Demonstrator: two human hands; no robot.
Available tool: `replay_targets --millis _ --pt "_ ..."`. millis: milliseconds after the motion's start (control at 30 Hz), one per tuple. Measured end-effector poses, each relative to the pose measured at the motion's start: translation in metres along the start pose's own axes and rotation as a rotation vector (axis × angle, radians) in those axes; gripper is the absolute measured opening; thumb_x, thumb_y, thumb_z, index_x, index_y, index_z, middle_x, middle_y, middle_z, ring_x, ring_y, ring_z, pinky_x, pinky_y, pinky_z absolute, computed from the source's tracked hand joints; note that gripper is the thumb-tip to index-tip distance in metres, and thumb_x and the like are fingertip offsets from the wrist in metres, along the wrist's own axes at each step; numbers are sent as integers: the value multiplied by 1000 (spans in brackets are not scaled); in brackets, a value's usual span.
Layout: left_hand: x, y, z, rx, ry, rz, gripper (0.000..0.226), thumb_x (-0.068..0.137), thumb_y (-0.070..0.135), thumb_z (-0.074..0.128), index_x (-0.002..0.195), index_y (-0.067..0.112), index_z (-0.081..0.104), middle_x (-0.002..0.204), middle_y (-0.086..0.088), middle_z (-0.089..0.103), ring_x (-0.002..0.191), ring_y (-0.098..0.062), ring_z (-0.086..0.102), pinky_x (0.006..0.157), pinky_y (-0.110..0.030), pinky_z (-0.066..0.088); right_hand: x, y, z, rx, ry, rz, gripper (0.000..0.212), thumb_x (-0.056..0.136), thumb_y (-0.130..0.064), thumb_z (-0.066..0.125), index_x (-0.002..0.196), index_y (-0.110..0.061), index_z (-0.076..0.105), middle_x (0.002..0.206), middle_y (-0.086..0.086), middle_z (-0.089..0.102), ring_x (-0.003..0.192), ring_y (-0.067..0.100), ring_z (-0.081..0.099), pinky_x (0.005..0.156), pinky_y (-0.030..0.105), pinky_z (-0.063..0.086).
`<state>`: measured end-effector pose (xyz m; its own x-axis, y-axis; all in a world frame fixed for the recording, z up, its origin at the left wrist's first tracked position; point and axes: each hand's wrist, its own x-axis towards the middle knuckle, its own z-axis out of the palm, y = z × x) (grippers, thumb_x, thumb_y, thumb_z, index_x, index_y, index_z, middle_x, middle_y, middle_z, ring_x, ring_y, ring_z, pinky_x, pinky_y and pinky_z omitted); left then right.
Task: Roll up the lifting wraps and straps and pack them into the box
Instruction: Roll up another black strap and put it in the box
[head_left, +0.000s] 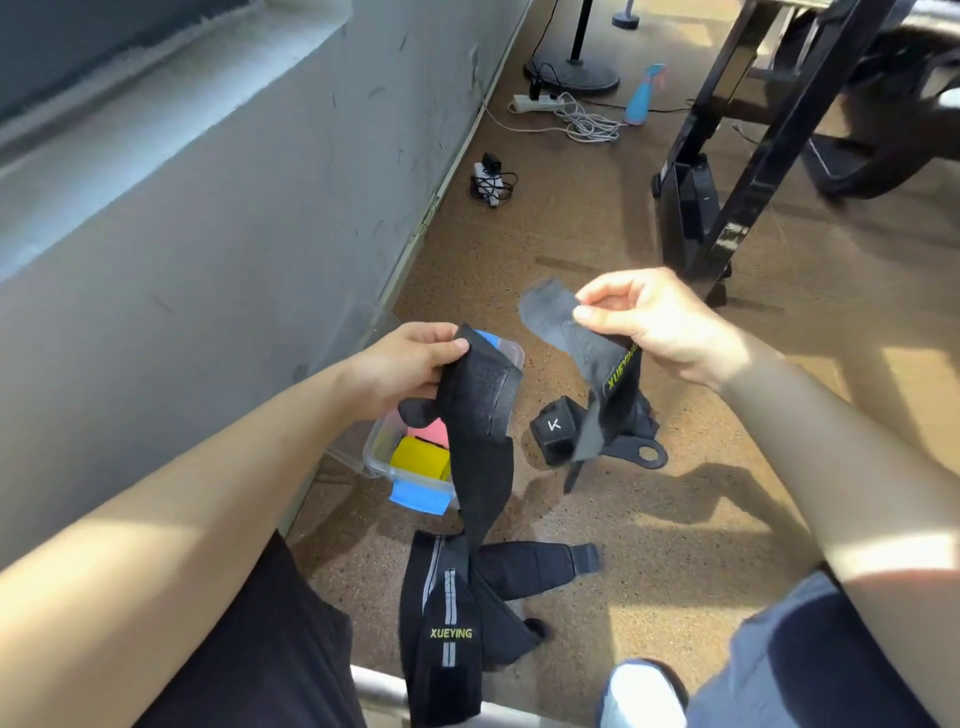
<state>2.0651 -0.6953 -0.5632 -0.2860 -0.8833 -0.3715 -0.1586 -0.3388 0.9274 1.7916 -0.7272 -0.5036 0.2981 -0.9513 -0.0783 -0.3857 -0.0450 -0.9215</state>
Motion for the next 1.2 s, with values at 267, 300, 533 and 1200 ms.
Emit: replay_targets --millis 267,300,533,1200 --pt "-8 7 7 98 -225 82 48 103 -3 50 140 27 54 119 -9 69 105 -16 62 86 -30 49 -2 -9 -3 -292 -282 -84 6 87 -23 78 93 -23 79 113 -9 76 110 8 70 104 37 52" --pt "-8 7 8 95 -247 92 48 103 -2 51 138 30 56 120 -12 69 106 -18 62 86 -31 49 -2 -8 1 -254 -324 -93 4 88 -19 76 92 -18 77 125 -10 72 119 5 65 106 34 49" --pt "-13 9 20 81 -345 191 35 99 -8 54 112 19 72 89 -2 66 89 -13 63 78 -22 50 1 2 27 260 -541 145 2 98 -13 58 98 -12 58 96 4 67 89 17 64 83 31 50" --pt "-8 6 3 158 -214 206 5 97 8 66 101 6 69 93 -5 73 87 -13 65 84 -22 52 6 0 -13 -69 -254 24 16 75 -21 78 88 -11 75 78 -3 74 76 8 66 76 19 53"
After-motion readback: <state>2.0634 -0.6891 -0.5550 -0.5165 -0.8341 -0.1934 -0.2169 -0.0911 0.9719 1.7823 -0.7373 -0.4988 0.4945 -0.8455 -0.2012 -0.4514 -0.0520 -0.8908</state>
